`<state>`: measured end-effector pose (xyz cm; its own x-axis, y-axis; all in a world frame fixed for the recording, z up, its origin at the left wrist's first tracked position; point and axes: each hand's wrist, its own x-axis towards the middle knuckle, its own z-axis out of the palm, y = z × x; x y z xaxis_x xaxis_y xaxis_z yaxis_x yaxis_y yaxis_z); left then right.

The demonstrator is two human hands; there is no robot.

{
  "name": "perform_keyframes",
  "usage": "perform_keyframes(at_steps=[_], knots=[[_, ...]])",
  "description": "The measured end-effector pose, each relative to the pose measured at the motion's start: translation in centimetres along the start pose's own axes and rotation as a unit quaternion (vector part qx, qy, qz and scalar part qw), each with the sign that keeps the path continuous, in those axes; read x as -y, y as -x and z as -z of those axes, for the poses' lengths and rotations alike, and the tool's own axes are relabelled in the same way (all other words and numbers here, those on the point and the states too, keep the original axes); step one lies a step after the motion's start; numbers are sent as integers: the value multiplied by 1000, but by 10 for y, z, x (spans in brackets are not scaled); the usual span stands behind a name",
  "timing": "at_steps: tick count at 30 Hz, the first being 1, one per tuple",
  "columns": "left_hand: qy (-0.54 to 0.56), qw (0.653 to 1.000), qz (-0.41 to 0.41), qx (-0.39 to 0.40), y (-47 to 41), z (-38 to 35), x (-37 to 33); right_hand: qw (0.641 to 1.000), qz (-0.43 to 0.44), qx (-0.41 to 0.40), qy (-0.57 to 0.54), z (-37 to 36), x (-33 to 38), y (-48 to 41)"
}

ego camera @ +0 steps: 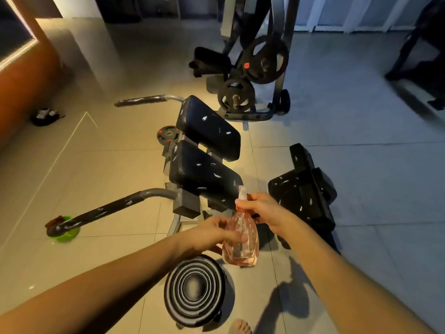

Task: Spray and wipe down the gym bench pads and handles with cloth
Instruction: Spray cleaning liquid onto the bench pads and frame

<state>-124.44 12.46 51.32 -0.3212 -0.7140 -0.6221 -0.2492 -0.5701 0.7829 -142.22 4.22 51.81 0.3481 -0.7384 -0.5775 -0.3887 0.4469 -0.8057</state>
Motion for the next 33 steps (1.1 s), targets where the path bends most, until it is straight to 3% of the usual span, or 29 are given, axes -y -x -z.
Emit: perform_keyframes(at_steps=[14,24,29,33], knots=[[-20,998,-49,28,0,6,-6,998,49,-34,2,5,10,25],[29,981,-122,-149,-46,39,-50,984,160,59,46,40,86,-56],[71,970,-94,-213,-92,44,-81,971,179,109,115,73,114,-122],[92,970,-65,-214,-116,44,-102,973,157,128,109,94,117,-158]])
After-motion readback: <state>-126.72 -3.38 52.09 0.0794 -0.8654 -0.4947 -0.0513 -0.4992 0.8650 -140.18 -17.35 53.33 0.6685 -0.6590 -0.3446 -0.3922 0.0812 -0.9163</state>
